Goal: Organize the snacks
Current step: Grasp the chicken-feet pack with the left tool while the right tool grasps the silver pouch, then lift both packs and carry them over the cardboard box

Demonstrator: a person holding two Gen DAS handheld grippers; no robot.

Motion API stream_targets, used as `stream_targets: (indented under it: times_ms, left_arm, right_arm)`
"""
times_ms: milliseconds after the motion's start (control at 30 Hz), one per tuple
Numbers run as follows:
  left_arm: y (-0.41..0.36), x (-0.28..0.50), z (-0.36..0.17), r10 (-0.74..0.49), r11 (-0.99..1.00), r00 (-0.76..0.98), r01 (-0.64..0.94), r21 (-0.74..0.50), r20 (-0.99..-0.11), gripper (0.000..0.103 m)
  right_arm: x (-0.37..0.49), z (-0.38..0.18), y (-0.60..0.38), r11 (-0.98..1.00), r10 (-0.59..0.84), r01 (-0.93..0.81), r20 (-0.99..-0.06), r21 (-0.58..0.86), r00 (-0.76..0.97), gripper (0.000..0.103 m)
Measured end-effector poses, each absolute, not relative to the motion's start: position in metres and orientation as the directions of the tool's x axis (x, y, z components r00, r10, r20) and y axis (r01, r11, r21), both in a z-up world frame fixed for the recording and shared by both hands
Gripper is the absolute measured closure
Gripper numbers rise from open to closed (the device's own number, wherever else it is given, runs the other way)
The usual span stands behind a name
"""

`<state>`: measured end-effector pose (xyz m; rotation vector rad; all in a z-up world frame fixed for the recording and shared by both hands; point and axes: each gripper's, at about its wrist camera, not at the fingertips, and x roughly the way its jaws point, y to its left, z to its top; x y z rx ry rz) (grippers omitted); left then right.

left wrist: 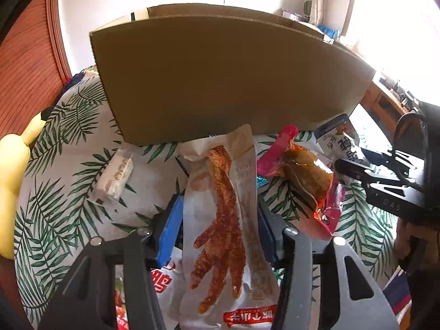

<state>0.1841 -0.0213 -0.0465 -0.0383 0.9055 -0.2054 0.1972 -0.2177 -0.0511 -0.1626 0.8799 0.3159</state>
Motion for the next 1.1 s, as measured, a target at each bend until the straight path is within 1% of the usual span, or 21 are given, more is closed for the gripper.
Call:
stream_targets:
  times_ms: [433, 600, 833, 933, 1100]
  left_arm:
    - [-0.003, 0.166, -0.028, -0.238, 0.971, 0.641, 0.159, -0.177, -0.73, 0.055]
    - [0.002, 0.16, -0.017, -0.255, 0.967, 0.66, 0.164, -0.196, -0.707, 0.055]
    - [0.001, 0.152, -0.003, -0.271, 0.962, 0.682, 0.181, -0.202, -0.679, 0.055]
    - [0.0, 0.15, 0.002, -0.275, 0.961, 0.686, 0.189, -0.2, -0.673, 0.055]
    - [-0.005, 0.146, 0.008, -0.289, 0.957, 0.688, 0.204, -0.205, -0.665, 0.054]
  right_arm:
    - [0.198, -0.051, -0.217, 0.941, 0.214, -0.339, -0.777, 0.001, 0.591, 0.054]
    - [0.198, -0.049, -0.22, 0.938, 0.235, -0.345, -0.774, 0.022, 0.588, 0.057]
    - [0.184, -0.04, -0.231, 0.933, 0.265, -0.358, -0.747, 0.039, 0.61, 0.066]
    - [0.181, -0.038, -0.23, 0.928, 0.26, -0.371, -0.748, 0.019, 0.611, 0.067]
    - [0.176, -0.035, -0.235, 0.926, 0.278, -0.376, -0.735, 0.034, 0.618, 0.069]
